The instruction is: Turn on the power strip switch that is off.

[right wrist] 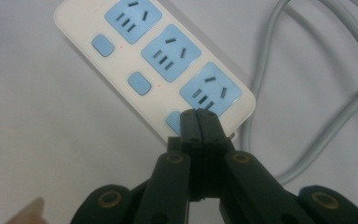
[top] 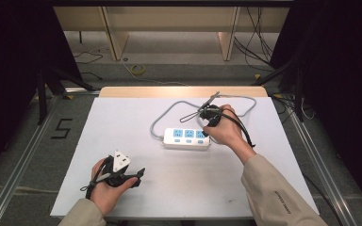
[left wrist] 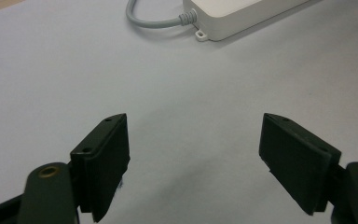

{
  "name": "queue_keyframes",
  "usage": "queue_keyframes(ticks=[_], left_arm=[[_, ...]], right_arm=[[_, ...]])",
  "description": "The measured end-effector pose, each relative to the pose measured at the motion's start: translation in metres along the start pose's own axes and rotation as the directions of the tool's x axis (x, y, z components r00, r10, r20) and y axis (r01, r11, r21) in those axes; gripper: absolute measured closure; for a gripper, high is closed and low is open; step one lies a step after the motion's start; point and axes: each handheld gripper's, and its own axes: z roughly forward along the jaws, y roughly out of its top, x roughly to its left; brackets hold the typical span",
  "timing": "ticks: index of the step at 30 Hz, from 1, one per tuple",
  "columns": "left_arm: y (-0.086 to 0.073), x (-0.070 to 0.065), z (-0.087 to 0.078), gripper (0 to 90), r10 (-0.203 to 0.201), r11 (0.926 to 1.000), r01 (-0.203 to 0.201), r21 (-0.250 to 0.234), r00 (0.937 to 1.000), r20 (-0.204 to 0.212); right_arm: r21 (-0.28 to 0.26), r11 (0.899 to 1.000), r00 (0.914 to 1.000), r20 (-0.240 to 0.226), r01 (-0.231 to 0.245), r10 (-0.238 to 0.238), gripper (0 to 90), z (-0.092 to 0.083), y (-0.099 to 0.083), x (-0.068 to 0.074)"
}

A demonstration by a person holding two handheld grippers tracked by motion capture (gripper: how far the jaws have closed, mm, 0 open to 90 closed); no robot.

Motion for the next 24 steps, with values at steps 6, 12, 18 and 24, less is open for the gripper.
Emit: queue_keyframes(ticks=[6,12,18,24], left_arm=[[0.0,0.0,0.0,24.1,0.001,1.0,-0.001,0.0,1.0,0.0],[0.0,0.0,0.0,24.2,0.003,1.0,-0.003,0.001,1.0,0.001],[0.0,0.0,0.0,24.1,0.003,1.0,-0.003,0.002,1.0,0.001],[0.0,0.0,0.0,24.2,0.003,1.0,-0.003,0.0,1.0,0.001]], right_arm=[[0.007,1.0,1.0,-0.006,0.0,0.0,90.0,0.005,0.002,0.0],[0.008,1.0,1.0,-0.008,-0.002,0.002,90.0,0.008,0.003,0.0],[0.01,1.0,1.0,-0.003,-0.002,0.002,90.0,0.013,0.004,0.002],[0.017,1.0,1.0,-0.002,0.0,0.0,90.0,0.016,0.006,0.005]])
